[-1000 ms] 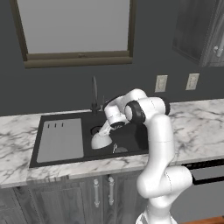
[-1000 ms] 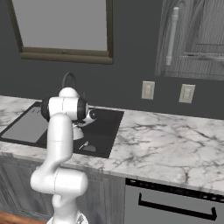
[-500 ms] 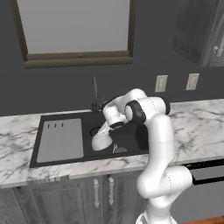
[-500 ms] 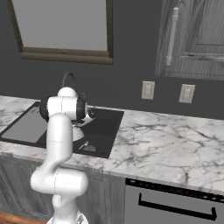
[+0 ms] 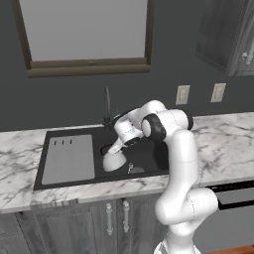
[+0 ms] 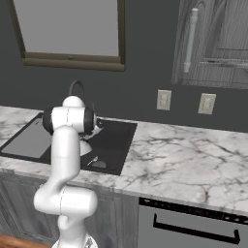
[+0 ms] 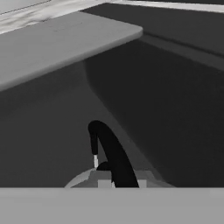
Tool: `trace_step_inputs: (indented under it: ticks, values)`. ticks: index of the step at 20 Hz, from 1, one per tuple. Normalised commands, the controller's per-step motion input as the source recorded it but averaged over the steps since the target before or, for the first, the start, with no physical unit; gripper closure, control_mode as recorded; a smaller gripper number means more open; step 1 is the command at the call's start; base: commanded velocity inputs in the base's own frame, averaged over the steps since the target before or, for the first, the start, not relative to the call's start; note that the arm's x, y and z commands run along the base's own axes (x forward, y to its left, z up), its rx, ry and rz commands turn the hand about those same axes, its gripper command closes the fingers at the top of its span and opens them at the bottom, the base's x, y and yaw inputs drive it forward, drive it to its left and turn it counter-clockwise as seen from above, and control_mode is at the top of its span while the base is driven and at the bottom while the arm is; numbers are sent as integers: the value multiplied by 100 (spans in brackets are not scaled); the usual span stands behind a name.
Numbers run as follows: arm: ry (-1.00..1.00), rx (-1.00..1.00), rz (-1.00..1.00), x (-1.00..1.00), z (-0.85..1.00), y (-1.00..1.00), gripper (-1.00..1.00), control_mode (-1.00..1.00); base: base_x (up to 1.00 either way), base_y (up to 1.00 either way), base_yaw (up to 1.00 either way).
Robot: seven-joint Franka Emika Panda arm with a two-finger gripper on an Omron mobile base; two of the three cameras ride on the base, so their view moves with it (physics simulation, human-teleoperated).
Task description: Open the cabinet, pick the kettle from the cabinet, and place it in the sink.
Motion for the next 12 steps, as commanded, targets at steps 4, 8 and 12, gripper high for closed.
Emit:
trace_step_inputs:
  ticks: [4,8,12]
  values:
    - [6,0,0,-38,-35,4,100,-100,0,0,0]
    - [5,0,0,-40,-35,1,100,-100,0,0,0]
    - [4,0,0,-38,-39,0,100,-100,0,0,0]
